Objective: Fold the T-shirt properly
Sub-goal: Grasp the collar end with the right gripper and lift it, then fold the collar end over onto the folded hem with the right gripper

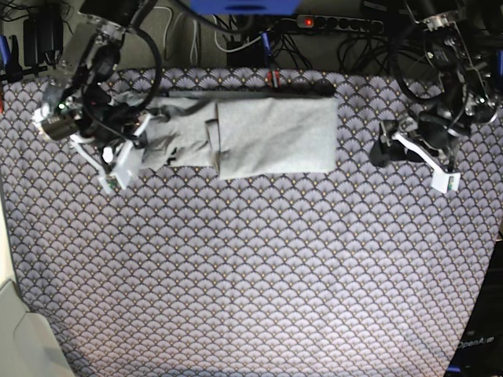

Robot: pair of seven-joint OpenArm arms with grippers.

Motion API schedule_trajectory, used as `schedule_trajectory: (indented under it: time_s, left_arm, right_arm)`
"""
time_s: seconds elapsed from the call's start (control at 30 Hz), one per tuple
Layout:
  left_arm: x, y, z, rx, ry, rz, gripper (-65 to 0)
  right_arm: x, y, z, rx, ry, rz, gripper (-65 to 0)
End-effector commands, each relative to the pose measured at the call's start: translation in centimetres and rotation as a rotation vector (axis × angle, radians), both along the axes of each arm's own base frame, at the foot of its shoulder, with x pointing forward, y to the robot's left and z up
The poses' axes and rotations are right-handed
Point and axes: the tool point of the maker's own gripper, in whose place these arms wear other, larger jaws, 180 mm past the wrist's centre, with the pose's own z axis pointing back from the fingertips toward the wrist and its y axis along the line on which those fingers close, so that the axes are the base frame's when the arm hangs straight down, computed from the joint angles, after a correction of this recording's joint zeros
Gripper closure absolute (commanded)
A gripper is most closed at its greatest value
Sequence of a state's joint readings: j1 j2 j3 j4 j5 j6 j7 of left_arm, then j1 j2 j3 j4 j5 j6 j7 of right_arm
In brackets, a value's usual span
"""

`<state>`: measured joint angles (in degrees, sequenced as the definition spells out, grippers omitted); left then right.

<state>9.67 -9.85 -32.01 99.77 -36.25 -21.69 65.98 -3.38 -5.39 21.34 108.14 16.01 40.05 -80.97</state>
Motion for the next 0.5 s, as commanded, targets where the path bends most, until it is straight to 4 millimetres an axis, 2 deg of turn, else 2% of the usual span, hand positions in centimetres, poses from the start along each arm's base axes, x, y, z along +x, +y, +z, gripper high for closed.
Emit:
schedule_trajectory:
  time_s: [0.0,0.17,0.47]
  left_arm:
    - [0.8,0.2,1.3,0.010,-0.050,-0.006,-52.2]
    - [0.8,0.6,1.4,0.020,-0.054,0.005,-52.2]
    - [0.1,5.8,2.4,0.045,-0.080,0.164,-52.2]
  right_arm:
    - [1.1,1.3,1.2,0.029,-0.057,0.026,0.0]
    - [1.3,4.3,1.3,0.075,-0.062,0.076,0.0]
    - [1.5,7.2,1.7,0.097,-0.072,0.161,0.0]
